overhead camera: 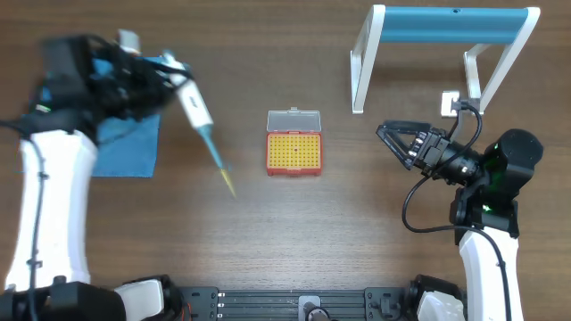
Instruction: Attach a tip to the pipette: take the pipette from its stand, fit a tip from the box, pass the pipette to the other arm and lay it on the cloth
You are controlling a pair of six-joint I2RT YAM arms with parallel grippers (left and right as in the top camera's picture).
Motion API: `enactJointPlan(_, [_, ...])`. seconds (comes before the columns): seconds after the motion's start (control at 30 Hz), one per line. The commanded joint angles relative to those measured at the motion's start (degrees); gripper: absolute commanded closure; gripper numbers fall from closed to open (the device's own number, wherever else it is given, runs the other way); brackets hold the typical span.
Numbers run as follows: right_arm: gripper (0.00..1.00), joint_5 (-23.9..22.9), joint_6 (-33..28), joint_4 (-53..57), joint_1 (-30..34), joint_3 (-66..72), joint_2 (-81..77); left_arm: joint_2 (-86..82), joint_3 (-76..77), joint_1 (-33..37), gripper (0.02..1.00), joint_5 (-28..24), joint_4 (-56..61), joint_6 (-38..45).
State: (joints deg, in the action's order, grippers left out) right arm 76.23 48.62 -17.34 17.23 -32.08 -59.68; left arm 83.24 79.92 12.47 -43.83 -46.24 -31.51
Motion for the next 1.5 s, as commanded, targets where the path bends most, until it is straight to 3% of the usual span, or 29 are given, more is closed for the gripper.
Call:
enactJointPlan(0.03, [0.209, -8.0, -9.5, 7.2, 0.4, -1.2, 0.2, 11.2, 21.6, 9.5, 0.991, 3.7, -16.7, 16.3])
enactJointPlan(0.07, [0.209, -10.0, -10.4, 8.9, 0.4, -1.2, 0.2, 14.1, 26.0, 10.5, 0.993, 5.4, -20.7, 17.9])
enactJointPlan(0.17, [0.209, -23.0, -13.2, 18.1, 0.4, -1.2, 0.2, 24.4, 42.1, 12.0, 0.993, 16.2, -33.8, 24.6])
enactJointPlan(0.23, [0.209, -38.1, -13.2, 26.8, 0.3, -1.2, 0.2, 32.7, 55.2, 11.9, 0.993, 28.2, -41.6, 29.2])
enactJointPlan(0.27, [0.209, -43.4, -13.1, 29.8, 0.3, -1.2, 0.2, 35.8, 60.1, 12.0, 0.991, 32.2, -43.9, 30.2])
enactJointPlan(0.37, [0.209, -50.1, -13.1, 35.0, 0.4, -1.2, 0.2, 43.2, 70.9, 12.3, 0.993, 37.9, -47.0, 33.2])
enactJointPlan(0.57, [0.207, -50.1, -9.3, 35.1, 0.0, -1.2, 0.2, 52.3, 74.6, 12.4, 0.989, 44.4, -43.7, 42.8])
enactJointPlan(0.67, [0.209, -50.1, -9.2, 35.3, -1.3, -1.2, 0.2, 56.6, 74.6, 12.2, 0.991, 44.9, -41.1, 46.6])
enactJointPlan(0.97, [0.207, -50.3, -7.2, 35.3, -6.1, -1.2, 0.2, 67.6, 74.5, 10.5, 0.991, 45.8, -35.1, 51.5])
enactJointPlan(1.5, [0.207, -50.1, -6.2, 35.3, -6.4, -1.2, 0.2, 70.6, 73.2, 9.7, 0.991, 48.1, -33.2, 51.7])
